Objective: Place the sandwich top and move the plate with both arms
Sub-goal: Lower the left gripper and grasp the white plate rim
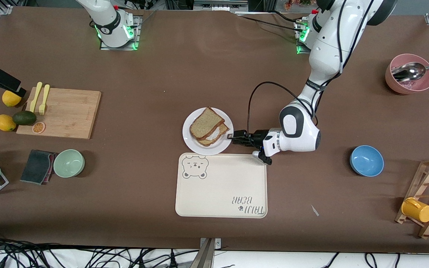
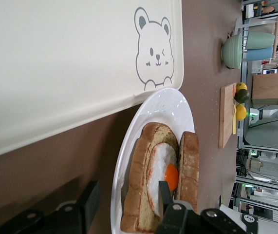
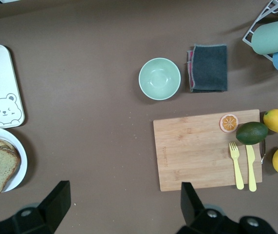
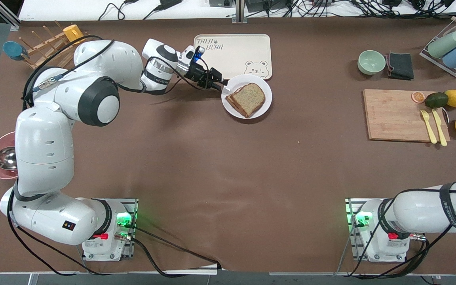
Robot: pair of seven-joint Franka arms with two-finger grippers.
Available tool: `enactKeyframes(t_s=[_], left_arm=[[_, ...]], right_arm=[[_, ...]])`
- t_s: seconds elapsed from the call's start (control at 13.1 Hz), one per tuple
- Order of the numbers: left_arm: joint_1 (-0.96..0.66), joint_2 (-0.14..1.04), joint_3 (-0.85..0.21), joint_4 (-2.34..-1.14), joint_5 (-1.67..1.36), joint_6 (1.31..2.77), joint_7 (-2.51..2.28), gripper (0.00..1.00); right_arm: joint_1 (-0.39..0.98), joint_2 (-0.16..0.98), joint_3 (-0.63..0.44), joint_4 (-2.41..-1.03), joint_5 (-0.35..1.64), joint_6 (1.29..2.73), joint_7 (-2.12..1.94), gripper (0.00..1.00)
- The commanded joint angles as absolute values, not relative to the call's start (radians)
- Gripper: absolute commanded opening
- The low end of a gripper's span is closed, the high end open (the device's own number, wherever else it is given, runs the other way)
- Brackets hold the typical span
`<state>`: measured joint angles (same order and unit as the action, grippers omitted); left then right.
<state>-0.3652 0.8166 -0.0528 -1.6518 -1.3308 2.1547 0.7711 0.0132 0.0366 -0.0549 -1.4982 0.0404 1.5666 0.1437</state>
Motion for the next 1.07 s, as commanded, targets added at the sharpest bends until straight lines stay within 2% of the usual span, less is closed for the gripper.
enactKeyframes(t_s=[0.0, 0.46, 0.92, 0.99], left_arm=[[-0.379, 0.837, -0.044, -1.654, -1.407, 2.166, 0.865, 0.51], [-0.396, 0.848, -0.044, -1.651, -1.442, 2.195, 0.88, 0.5], [-0.428, 0.87, -0.044, -1.646, -1.512, 2.229, 0.943, 0.29], [-0.429, 0.876, -0.044, -1.646, -1.526, 2.236, 0.972, 0.2]], right_arm=[[0.015, 0.041, -0.046, -1.489, 0.06, 1.555, 0.143, 1.0], [0.077, 0.054, -0.048, -1.491, 0.058, 1.555, 0.144, 1.0], [0.072, 0.083, -0.051, -1.503, 0.046, 1.552, 0.143, 1.0], [0.072, 0.083, -0.051, -1.508, 0.043, 1.551, 0.143, 1.0]])
